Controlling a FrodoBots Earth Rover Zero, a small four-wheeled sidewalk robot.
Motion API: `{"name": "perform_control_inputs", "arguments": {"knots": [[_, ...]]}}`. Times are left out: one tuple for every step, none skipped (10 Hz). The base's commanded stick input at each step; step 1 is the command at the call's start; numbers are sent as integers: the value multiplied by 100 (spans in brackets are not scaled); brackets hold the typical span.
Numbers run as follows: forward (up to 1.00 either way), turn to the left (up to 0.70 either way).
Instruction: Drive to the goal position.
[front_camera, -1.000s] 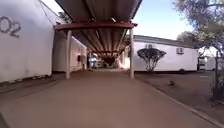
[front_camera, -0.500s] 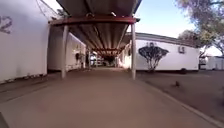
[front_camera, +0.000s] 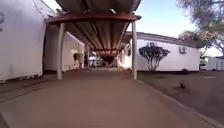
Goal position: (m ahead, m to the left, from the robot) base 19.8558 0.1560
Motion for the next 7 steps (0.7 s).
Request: {"name": "perform_control_inputs", "arguments": {"knots": [[70,0],[70,0],[70,0],[70,0],[70,0],[70,0],[70,0]]}}
